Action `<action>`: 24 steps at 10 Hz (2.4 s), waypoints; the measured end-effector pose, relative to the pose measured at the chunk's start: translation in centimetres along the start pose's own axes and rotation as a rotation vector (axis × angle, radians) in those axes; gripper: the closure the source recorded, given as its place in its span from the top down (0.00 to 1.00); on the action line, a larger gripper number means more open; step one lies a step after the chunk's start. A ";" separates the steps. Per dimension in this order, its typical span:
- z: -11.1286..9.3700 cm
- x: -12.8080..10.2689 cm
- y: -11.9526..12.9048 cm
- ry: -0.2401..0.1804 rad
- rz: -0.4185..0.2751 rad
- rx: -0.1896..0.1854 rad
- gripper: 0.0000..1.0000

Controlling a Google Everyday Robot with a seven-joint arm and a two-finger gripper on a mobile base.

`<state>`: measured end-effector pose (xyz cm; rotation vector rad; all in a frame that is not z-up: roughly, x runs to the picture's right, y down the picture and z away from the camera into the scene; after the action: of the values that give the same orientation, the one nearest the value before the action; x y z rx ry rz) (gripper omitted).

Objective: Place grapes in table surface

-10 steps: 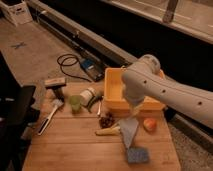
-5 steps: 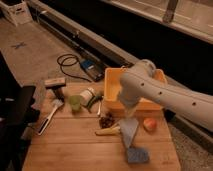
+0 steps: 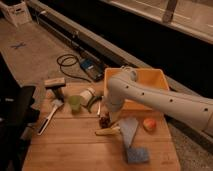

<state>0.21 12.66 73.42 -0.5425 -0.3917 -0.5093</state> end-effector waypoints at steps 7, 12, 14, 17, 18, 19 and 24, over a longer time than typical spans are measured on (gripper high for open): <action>4.6 -1.0 -1.5 0.004 -0.073 -0.091 0.65; 7.6 1.7 -0.7 -0.015 -0.022 -0.137 0.65; 9.2 1.8 -0.7 -0.037 -0.011 -0.147 0.65; 10.2 3.0 0.0 -0.042 0.012 -0.116 0.43; 10.3 3.2 0.2 -0.042 0.014 -0.109 0.35; 10.4 3.4 0.5 -0.040 0.016 -0.106 0.25; 9.4 2.6 0.6 -0.056 0.025 -0.048 0.00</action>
<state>0.58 17.59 81.86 -0.6078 -0.4263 -0.4814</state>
